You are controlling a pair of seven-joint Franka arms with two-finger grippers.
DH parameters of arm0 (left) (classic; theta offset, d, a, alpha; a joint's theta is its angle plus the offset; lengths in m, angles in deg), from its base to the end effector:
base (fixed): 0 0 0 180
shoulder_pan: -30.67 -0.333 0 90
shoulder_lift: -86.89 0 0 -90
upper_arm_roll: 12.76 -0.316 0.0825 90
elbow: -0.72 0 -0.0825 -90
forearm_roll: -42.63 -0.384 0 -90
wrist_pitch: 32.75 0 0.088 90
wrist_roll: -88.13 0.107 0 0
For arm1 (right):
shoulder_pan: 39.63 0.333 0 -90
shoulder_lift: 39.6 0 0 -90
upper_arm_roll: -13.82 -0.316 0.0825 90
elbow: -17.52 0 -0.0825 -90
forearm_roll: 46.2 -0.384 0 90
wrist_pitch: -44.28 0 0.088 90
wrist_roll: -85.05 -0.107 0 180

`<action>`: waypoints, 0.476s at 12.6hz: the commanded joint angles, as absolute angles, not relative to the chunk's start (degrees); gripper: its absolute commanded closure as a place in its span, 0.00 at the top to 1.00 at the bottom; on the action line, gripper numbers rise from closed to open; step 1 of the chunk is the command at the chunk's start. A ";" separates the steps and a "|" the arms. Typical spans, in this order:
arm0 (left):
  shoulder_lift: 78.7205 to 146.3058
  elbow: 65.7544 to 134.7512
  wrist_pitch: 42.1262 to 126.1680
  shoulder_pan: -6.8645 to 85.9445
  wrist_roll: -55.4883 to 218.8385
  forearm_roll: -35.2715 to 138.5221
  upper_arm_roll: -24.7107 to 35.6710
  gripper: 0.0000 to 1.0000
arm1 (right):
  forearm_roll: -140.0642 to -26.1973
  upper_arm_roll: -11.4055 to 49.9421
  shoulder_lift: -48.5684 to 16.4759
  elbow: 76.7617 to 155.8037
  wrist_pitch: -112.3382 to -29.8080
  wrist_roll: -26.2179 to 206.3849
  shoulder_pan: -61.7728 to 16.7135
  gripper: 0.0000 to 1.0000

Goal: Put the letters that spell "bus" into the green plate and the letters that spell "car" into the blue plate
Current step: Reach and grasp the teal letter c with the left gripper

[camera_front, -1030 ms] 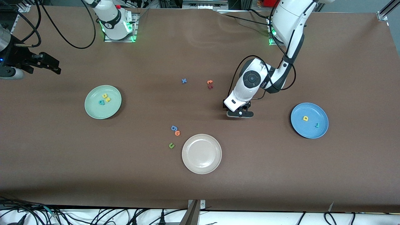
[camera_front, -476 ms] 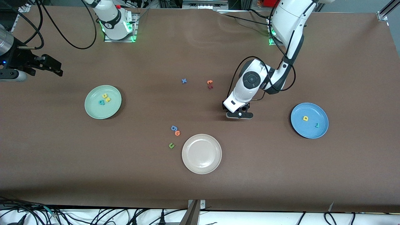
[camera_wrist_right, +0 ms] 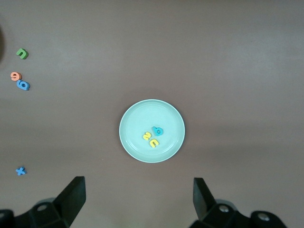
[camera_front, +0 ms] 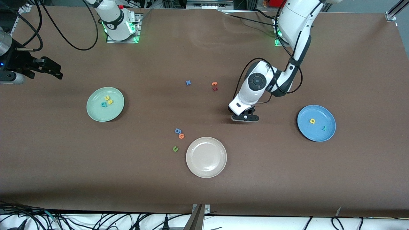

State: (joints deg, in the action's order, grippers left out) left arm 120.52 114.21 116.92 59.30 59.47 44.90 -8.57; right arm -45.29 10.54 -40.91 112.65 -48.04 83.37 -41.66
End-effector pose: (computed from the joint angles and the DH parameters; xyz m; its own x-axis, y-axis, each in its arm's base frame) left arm 0.5172 -0.3315 0.1706 0.9996 -0.0254 0.0088 -0.0260 -0.9968 0.0754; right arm 0.5490 0.0107 0.5983 0.9996 -0.0069 -0.0257 -0.0065 -0.9998 0.0179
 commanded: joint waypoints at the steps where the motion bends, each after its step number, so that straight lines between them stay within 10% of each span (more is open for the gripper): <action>1: 121.87 113.22 117.63 59.58 59.74 43.78 -8.71 0.23 | -45.32 10.48 -40.30 111.30 -47.65 83.29 -41.91 1.00; 6: 120.91 113.22 117.19 58.36 64.72 43.07 -10.20 0.19 | -45.41 10.39 -40.30 111.30 -47.30 83.29 -41.83 1.00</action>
State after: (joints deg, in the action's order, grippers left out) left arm 120.37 114.03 116.97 59.28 61.06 44.83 -8.91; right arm -45.29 10.58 -40.87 112.65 -48.03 83.37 -41.66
